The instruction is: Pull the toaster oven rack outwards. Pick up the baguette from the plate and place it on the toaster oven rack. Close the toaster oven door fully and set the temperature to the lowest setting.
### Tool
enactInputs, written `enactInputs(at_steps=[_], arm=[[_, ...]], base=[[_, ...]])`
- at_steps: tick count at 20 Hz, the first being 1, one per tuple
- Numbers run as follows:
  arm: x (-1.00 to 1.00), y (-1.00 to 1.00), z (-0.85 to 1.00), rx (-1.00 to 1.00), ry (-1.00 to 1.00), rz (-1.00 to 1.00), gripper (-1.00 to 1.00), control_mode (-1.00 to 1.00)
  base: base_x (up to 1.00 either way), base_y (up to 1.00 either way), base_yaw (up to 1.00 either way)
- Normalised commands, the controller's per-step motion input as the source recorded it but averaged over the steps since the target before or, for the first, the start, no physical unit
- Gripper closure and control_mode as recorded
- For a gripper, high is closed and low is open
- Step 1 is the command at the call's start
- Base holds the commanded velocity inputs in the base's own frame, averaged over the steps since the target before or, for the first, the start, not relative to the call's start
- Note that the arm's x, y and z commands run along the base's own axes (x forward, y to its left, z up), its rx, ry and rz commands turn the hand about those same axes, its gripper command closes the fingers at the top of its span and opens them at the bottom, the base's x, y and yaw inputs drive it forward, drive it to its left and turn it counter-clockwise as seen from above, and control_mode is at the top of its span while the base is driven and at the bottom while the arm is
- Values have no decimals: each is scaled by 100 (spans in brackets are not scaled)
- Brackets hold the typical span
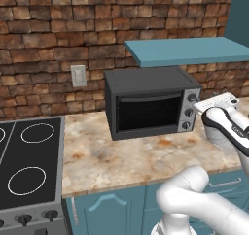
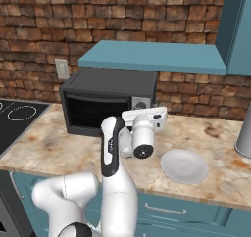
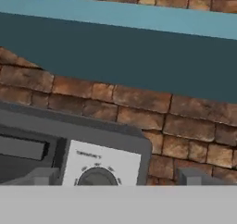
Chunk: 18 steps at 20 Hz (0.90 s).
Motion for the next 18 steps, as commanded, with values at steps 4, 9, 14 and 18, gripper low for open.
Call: enactInputs(at_steps=[4,9,14,18], arm=[[-4,0,26,97,36,0,-100,-100],[-27,1,7,95,21,0,-100,-100],[-25,6,16,96,3,-4,-100,-100],[-1,16,34,91,1,-4,-100,-100]], base=[[0,0,0],[0,0,0],[0,0,0],[0,0,0]])
